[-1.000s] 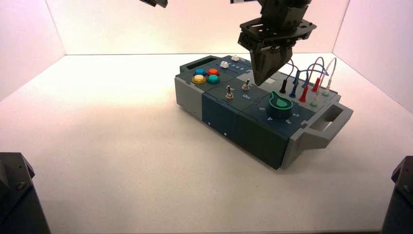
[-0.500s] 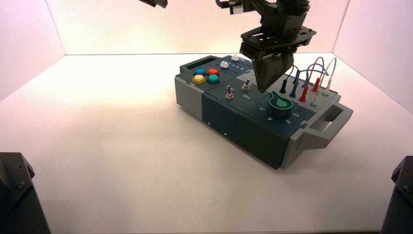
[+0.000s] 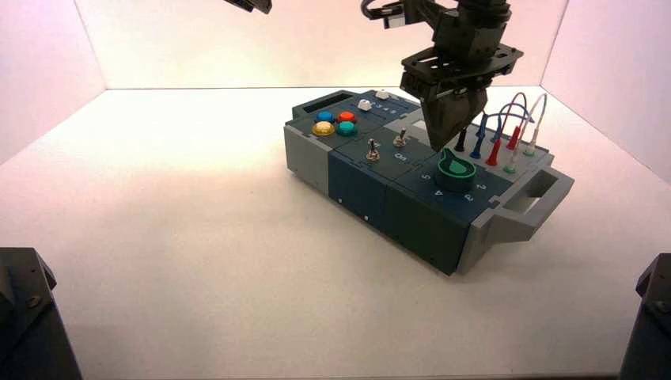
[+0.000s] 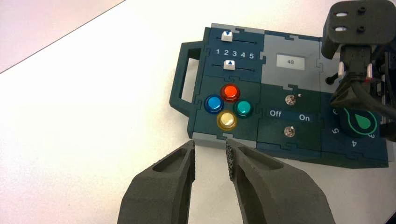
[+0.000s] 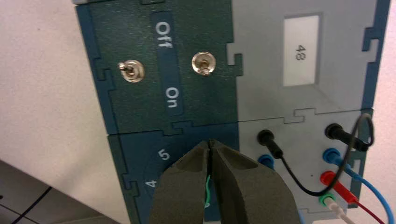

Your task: Turn the knob to position 2.

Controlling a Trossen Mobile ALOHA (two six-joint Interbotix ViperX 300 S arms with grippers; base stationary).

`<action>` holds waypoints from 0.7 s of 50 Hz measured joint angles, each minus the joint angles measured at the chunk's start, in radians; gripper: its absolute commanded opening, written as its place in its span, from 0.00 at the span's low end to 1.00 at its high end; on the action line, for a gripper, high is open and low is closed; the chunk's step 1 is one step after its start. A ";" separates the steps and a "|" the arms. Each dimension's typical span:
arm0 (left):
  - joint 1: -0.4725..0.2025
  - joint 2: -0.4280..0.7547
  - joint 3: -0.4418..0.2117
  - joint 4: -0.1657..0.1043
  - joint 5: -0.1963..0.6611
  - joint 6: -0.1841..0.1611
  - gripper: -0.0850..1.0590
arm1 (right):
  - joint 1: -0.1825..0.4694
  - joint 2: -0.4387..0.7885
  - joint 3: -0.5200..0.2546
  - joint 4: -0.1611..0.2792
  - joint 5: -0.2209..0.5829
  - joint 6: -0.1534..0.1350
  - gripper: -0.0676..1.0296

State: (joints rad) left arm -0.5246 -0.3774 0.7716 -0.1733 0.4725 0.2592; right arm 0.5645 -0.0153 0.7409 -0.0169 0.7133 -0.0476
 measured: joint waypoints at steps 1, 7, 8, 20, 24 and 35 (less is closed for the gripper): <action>0.000 0.000 0.000 0.000 0.002 0.000 0.41 | -0.002 0.000 0.002 0.000 0.000 0.000 0.05; 0.000 0.000 0.000 0.002 0.002 0.000 0.41 | -0.005 0.003 0.000 -0.002 0.008 0.000 0.05; 0.000 0.000 0.000 0.002 0.002 0.000 0.41 | -0.003 0.005 0.000 -0.002 0.012 0.000 0.05; 0.000 0.000 0.000 0.002 0.003 0.000 0.41 | -0.012 0.006 0.006 -0.005 0.029 0.000 0.05; 0.000 0.000 0.000 0.003 0.003 0.000 0.41 | -0.023 0.006 0.008 -0.008 0.035 0.002 0.05; 0.000 0.000 0.000 0.003 0.006 0.000 0.41 | -0.044 0.005 0.018 -0.012 0.054 0.003 0.05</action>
State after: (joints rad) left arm -0.5246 -0.3774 0.7716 -0.1703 0.4786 0.2592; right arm 0.5200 -0.0107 0.7593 -0.0291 0.7670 -0.0445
